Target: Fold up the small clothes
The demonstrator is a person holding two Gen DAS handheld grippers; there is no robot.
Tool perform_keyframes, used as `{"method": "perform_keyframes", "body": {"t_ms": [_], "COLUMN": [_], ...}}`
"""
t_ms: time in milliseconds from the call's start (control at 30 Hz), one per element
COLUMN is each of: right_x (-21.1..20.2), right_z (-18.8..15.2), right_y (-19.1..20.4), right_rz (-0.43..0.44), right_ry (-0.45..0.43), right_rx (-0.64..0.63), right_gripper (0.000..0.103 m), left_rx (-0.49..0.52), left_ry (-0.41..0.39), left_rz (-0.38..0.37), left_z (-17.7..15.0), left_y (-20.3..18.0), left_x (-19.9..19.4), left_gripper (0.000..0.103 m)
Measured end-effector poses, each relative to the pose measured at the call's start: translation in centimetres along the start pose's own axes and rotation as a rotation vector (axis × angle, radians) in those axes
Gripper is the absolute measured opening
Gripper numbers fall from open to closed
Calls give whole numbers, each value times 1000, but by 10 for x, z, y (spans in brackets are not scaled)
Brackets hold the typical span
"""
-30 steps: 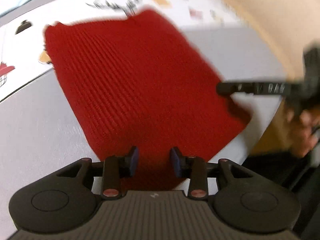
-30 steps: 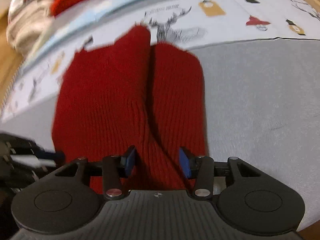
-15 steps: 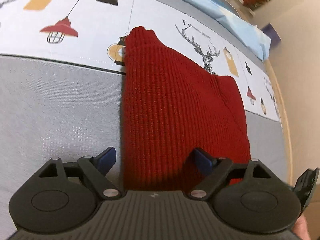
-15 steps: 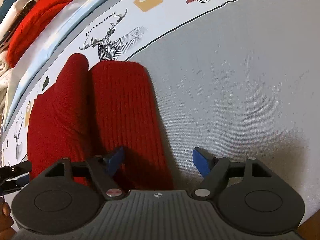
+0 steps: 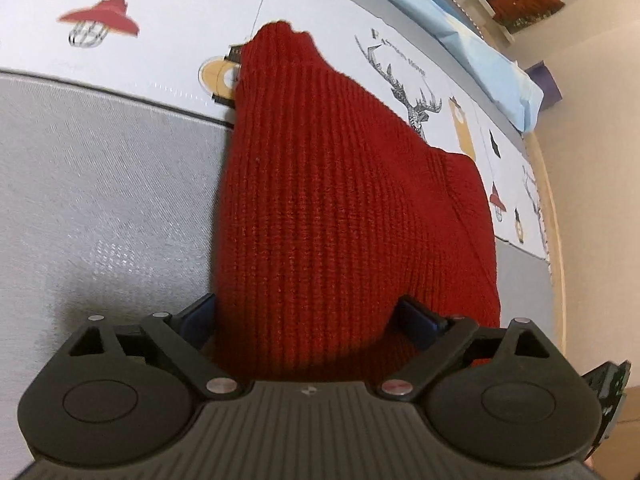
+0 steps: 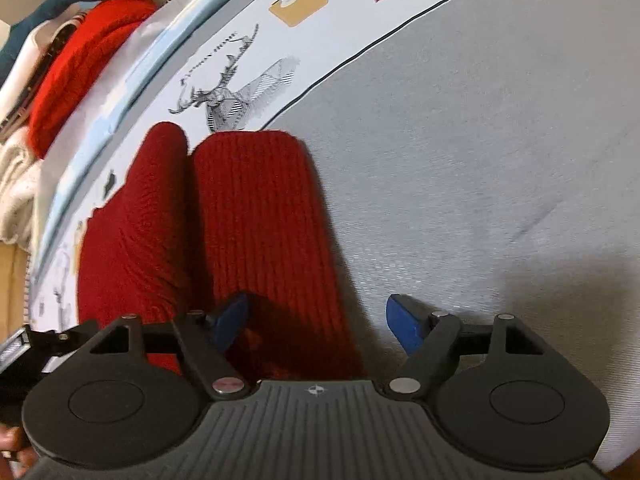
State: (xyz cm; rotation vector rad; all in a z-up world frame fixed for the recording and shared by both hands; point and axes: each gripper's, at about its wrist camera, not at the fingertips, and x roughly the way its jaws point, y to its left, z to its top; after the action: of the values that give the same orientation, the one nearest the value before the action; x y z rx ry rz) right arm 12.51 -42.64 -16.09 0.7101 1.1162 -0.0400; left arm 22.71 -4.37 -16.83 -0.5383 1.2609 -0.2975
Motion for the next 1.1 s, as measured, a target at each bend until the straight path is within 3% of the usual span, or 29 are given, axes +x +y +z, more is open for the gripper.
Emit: {"method": "perform_keyframes", "body": {"t_ms": [67, 100, 133, 200, 300, 433, 600, 767, 833, 933, 1067, 1100], "right_x": [5, 7, 8, 10, 8, 3, 13, 33, 42, 57, 65, 60], "right_z": [1, 0, 0, 0, 0, 0, -7, -19, -22, -28, -39, -41], "right_y": [3, 5, 7, 11, 24, 36, 70, 123, 148, 181, 200, 201], "right_rz": [16, 24, 43, 72, 69, 89, 143, 222, 237, 188, 112, 113], "right_ry": [3, 1, 2, -2, -38, -84, -88, -107, -135, -167, -153, -170], "right_rx": [0, -4, -4, 8, -47, -54, -74, -100, -121, -177, -219, -217], "right_gripper": [76, 69, 56, 45, 31, 18, 15, 15, 15, 23, 26, 32], "left_rx": [-14, -10, 3, 31, 84, 207, 317, 308, 270, 238, 185, 191], "left_ry": [1, -2, -8, -24, -62, -158, -288, -366, -375, -424, -374, -357], "left_rz": [-13, -15, -13, -8, 1, 40, 105, 144, 172, 273, 208, 197], "left_z": [0, 0, 0, 1, 2, 6, 21, 46, 55, 61, 59, 57], "left_y": [2, 2, 1, -3, -12, -26, -19, 19, 41, 67, 89, 91], "left_x": [3, 3, 2, -5, -20, -49, -94, -133, -141, -156, -176, -178], "left_gripper": [97, 96, 90, 79, 64, 60, 59, 59, 64, 64, 64, 64]}}
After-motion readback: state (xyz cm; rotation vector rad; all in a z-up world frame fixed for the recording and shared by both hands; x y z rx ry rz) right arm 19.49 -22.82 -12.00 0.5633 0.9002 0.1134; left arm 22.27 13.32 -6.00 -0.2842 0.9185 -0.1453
